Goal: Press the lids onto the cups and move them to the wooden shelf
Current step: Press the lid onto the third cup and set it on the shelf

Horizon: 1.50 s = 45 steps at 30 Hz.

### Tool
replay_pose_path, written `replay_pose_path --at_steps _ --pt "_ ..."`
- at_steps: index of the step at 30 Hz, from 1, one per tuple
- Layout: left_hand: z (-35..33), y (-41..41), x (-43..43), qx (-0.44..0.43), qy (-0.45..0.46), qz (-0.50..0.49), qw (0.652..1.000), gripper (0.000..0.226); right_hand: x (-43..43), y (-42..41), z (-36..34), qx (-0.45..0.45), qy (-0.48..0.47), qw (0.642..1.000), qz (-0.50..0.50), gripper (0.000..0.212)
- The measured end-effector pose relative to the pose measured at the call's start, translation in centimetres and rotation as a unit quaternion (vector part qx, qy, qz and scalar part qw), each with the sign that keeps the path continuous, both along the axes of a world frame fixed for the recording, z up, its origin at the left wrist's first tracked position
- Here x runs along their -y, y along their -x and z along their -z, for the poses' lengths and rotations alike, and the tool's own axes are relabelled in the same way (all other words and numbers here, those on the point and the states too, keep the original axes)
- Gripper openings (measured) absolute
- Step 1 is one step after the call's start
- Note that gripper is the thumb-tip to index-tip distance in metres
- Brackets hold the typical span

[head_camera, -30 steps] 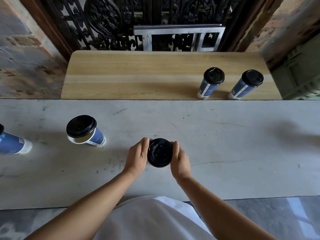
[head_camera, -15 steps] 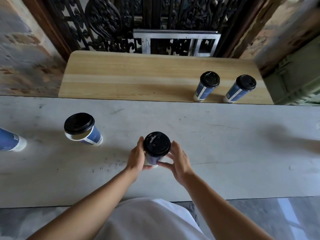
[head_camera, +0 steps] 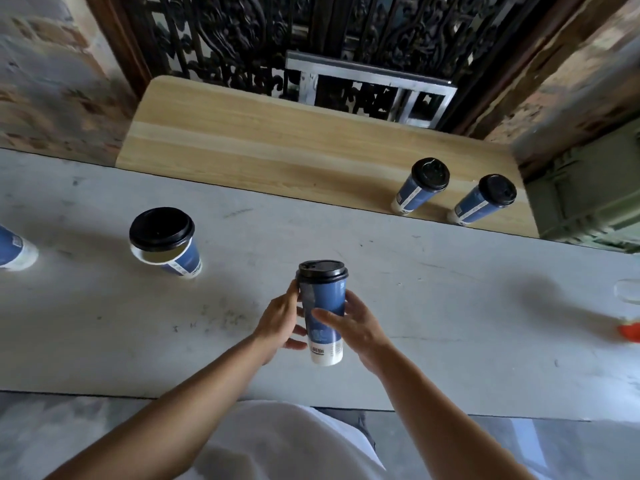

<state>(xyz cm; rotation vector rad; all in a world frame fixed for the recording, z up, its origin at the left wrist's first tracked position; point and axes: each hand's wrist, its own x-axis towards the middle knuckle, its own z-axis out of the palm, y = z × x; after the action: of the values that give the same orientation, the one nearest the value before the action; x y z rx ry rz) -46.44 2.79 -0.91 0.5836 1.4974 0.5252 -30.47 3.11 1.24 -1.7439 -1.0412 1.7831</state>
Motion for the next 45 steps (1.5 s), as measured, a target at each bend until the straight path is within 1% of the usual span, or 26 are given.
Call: replay_pose_path --at_steps 2,4,5,6,7,8,9,11,12,15,18,21,23,25,26,27,28,29,30,33,35,38,40,43,45 --pt "0.8 0.1 0.0 -0.022 -0.041 0.024 0.999 0.063 -0.6 0.2 0.5 0.023 0.004 1.0 -0.001 0.044" --pt "1.8 0.3 0.2 -0.071 -0.114 0.037 0.99 0.048 -1.4 0.4 0.7 0.037 0.018 0.999 0.003 0.043" --pt "2.4 0.7 0.4 -0.128 -0.166 0.052 0.976 0.041 -2.0 0.5 0.7 0.037 0.027 0.999 0.01 0.043" --pt "3.4 1.1 0.6 -0.207 -0.211 0.066 0.953 0.037 -2.6 0.6 0.8 0.037 0.034 0.999 0.017 0.043" --pt "4.5 1.4 0.9 -0.295 -0.237 0.08 0.922 0.039 -3.2 0.8 0.8 0.037 0.04 0.998 0.023 0.043" --pt "5.6 1.6 1.1 -0.373 -0.234 0.091 0.893 0.047 -3.9 0.9 0.8 0.04 0.046 0.998 0.026 0.045" --pt "6.7 1.9 1.4 -0.425 -0.203 0.096 0.877 0.058 -4.5 1.2 0.9 0.044 0.053 0.997 0.024 0.047" --pt "8.6 1.9 2.1 -0.463 -0.136 0.105 0.869 0.077 -5.8 1.7 0.9 0.054 0.066 0.996 0.017 0.051" --pt "9.5 1.6 2.4 -0.475 -0.126 0.108 0.864 0.082 -6.5 1.9 1.0 0.058 0.067 0.996 0.016 0.052" --pt "11.3 0.3 2.6 -0.522 -0.13 0.093 0.838 0.089 -8.7 2.8 1.2 0.074 0.062 0.995 0.004 0.051" --pt "12.4 -0.7 1.7 -0.548 -0.106 0.056 0.828 0.088 -11.0 3.5 1.4 0.138 0.036 0.988 -0.062 0.05" --pt "13.2 -0.9 1.1 -0.58 -0.096 0.024 0.809 0.081 -13.2 3.8 1.2 0.199 -0.003 0.969 -0.147 0.06" --pt "13.5 -1.0 1.1 -0.596 -0.109 0.01 0.796 0.08 -14.7 3.7 0.8 0.248 -0.038 0.94 -0.232 0.07" --pt "13.7 -1.3 1.1 -0.604 -0.115 0.008 0.788 0.078 -16.0 3.3 0.1 0.318 -0.097 0.884 -0.328 0.075" --pt "13.8 -1.3 1.2 -0.61 -0.119 0.009 0.784 0.078 -16.7 3.2 -0.4 0.362 -0.136 0.841 -0.378 0.076" --pt "13.7 -1.4 1.2 -0.615 -0.122 0.007 0.779 0.078 -17.3 3.1 -1.1 0.413 -0.183 0.782 -0.429 0.076" --pt "13.5 -1.4 1.3 -0.617 -0.121 0.008 0.777 0.08 -18.0 3.0 -1.8 0.463 -0.233 0.712 -0.474 0.075" --pt "13.2 -1.5 1.4 -0.617 -0.118 0.009 0.778 0.082 -18.6 3.0 -2.7 0.501 -0.276 0.642 -0.511 0.074" --pt "12.8 -1.6 1.6 -0.615 -0.116 0.007 0.78 0.083 -19.2 3.0 -3.7 0.527 -0.309 0.581 -0.538 0.074" --pt "11.9 -1.7 1.4 -0.61 -0.119 -0.001 0.784 0.084 -20.8 3.7 -7.0 0.592 -0.366 0.427 -0.577 0.075" --pt "11.3 -1.8 1.4 -0.613 -0.119 -0.002 0.781 0.083 -21.3 4.7 -9.4 0.619 -0.401 0.345 -0.581 0.078" --pt "11.0 -1.8 1.5 -0.629 -0.117 0.004 0.769 0.083 -21.9 6.5 -12.5 0.643 -0.457 0.25 -0.562 0.083" --pt "11.0 -1.6 1.5 -0.624 -0.116 -0.001 0.773 0.083 -22.2 7.6 -14.1 0.665 -0.48 0.2 -0.536 0.081" --pt "11.4 -1.7 1.5 -0.625 -0.115 -0.007 0.772 0.082 -21.9 8.9 -15.0 0.692 -0.496 0.152 -0.502 0.072" --pt "11.6 -1.7 1.5 -0.627 -0.12 -0.014 0.77 0.081 -21.2 9.6 -14.7 0.692 -0.503 0.134 -0.501 0.07"
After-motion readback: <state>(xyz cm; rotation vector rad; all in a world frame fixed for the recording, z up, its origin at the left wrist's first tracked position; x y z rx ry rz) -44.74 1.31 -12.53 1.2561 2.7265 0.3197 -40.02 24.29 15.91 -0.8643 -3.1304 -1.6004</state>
